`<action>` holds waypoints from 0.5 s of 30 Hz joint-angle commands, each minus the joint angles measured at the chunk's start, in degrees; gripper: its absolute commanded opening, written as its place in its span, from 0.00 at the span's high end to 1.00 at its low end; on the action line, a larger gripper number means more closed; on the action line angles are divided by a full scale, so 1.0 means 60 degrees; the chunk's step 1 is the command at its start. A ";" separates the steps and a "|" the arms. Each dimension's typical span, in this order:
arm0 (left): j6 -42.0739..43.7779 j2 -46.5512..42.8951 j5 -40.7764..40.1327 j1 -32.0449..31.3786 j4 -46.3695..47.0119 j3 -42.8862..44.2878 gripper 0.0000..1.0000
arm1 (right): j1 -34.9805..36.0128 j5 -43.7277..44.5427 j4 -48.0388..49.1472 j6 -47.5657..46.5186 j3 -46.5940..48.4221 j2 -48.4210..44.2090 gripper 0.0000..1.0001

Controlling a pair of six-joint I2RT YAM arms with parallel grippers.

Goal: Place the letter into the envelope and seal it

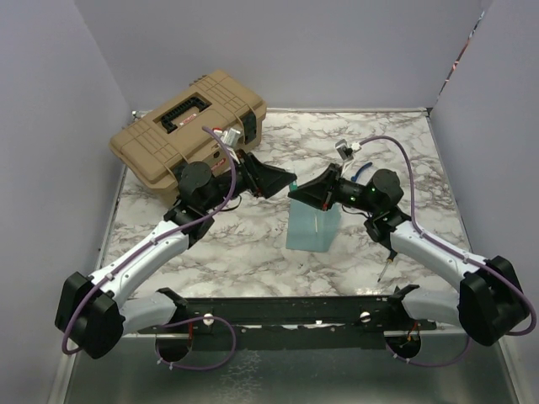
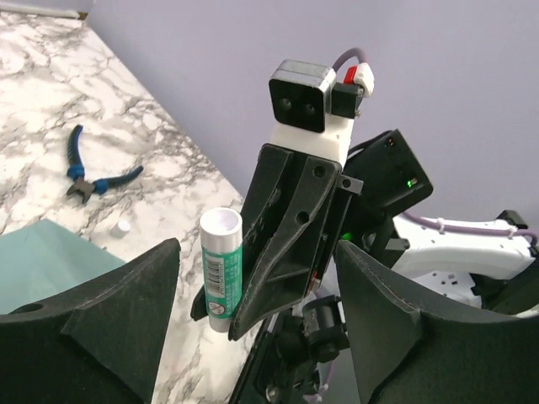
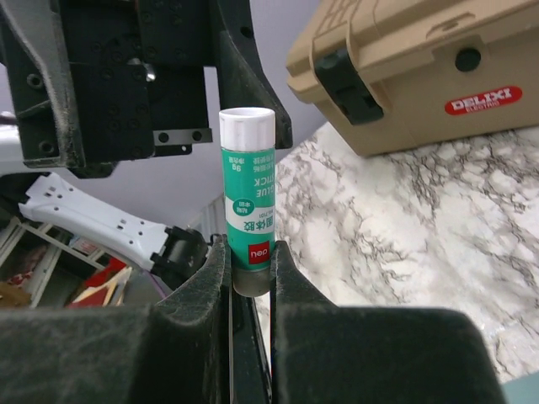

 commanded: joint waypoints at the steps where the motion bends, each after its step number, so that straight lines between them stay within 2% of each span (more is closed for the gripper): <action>1: -0.0554 0.0290 -0.0340 -0.0130 0.1091 -0.0038 0.26 | 0.0050 0.0223 0.1798 0.1078 -0.0129 0.0176 1.00; 3: -0.0686 0.0436 -0.0241 -0.0156 0.1192 0.0001 0.31 | 0.0046 0.0037 0.1903 0.1127 -0.0069 0.0274 0.99; 12: -0.0404 0.0755 0.0487 -0.0241 0.1343 0.0188 0.66 | 0.0048 -0.0652 0.2346 0.1328 0.0175 0.0311 0.99; 15: -0.0205 0.0898 0.0823 -0.0248 0.1344 0.0318 0.73 | 0.0048 -0.0818 0.2224 0.1247 0.0288 0.0266 1.00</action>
